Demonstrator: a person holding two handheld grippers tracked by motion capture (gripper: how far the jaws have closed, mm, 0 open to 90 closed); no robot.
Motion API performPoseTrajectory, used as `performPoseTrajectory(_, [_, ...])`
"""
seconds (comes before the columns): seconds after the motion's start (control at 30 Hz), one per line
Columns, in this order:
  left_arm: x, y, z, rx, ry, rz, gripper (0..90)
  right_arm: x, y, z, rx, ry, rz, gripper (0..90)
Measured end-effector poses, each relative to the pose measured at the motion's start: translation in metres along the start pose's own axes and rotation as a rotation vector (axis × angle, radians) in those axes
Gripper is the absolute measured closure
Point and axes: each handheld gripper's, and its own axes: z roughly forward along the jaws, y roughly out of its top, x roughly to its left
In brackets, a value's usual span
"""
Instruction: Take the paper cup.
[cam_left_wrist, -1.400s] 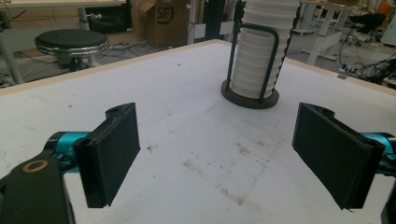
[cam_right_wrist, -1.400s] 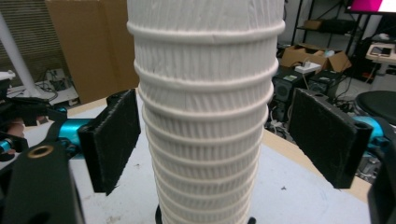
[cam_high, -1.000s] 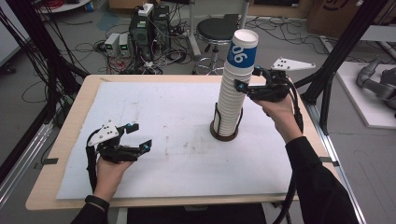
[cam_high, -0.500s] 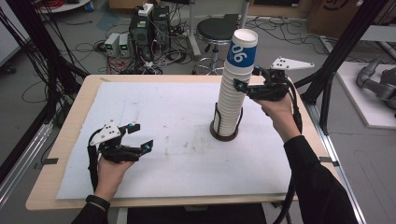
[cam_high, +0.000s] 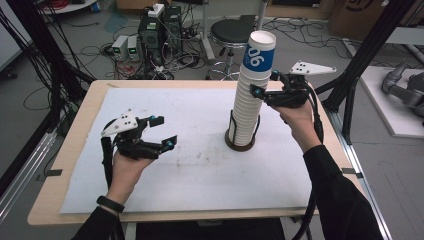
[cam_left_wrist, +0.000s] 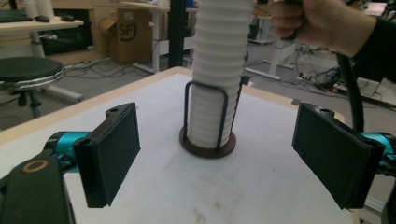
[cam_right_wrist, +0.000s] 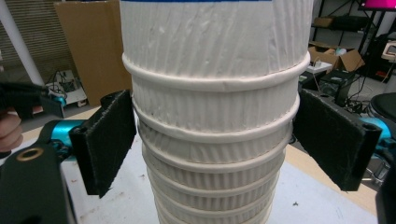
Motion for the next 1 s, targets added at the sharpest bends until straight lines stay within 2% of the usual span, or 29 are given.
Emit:
performPoseTrajectory(0.07, [-0.002,0.018,0.013,0.0,-0.028,0.003,14.9,0.0,0.0,0.0,0.002,0.0,0.0,14.4])
performPoseTrajectory(0.1, [-0.002,0.018,0.013,0.0,-0.028,0.003,14.9,0.0,0.0,0.0,0.002,0.0,0.0,14.4])
performPoseTrajectory(0.13, [-0.005,0.032,0.024,0.0,-0.044,0.018,14.9,0.0,0.0,0.0,0.003,0.001,-0.002,14.4])
performPoseTrajectory(0.27, [-0.008,0.054,0.041,-0.008,-0.065,0.036,15.0,0.0,0.0,-0.001,0.004,0.001,-0.003,14.5])
performPoseTrajectory(0.43, [-0.009,0.08,0.061,-0.01,-0.095,0.036,14.9,0.0,0.0,-0.001,0.006,0.001,-0.004,14.5])
performPoseTrajectory(0.47, [-0.009,0.08,0.061,-0.01,-0.095,0.036,14.9,0.0,0.0,-0.001,0.006,0.001,-0.004,14.5])
performPoseTrajectory(0.5, [-0.009,0.091,0.069,-0.006,-0.111,0.031,14.9,0.0,0.0,-0.001,0.005,0.0,-0.004,14.5])
performPoseTrajectory(0.53, [-0.009,0.091,0.069,-0.006,-0.111,0.031,14.9,0.0,0.0,-0.001,0.005,0.0,-0.006,14.5])
performPoseTrajectory(0.57, [-0.009,0.102,0.076,-0.004,-0.114,0.036,15.0,0.0,0.0,-0.001,0.005,0.0,-0.006,14.5])
performPoseTrajectory(0.67, [-0.01,0.117,0.086,-0.014,-0.113,0.047,15.0,0.001,0.0,-0.001,0.007,0.001,-0.003,14.5])
performPoseTrajectory(0.77, [-0.01,0.127,0.092,-0.018,-0.117,0.048,15.0,0.001,0.0,-0.001,0.006,0.0,-0.004,14.5])
performPoseTrajectory(0.8, [-0.01,0.135,0.098,-0.026,-0.121,0.053,15.0,0.001,0.0,-0.001,0.006,0.0,-0.003,14.5])
performPoseTrajectory(1.0, [-0.011,0.158,0.118,-0.025,-0.121,0.07,15.0,0.001,0.0,-0.001,0.003,0.0,-0.008,14.5])
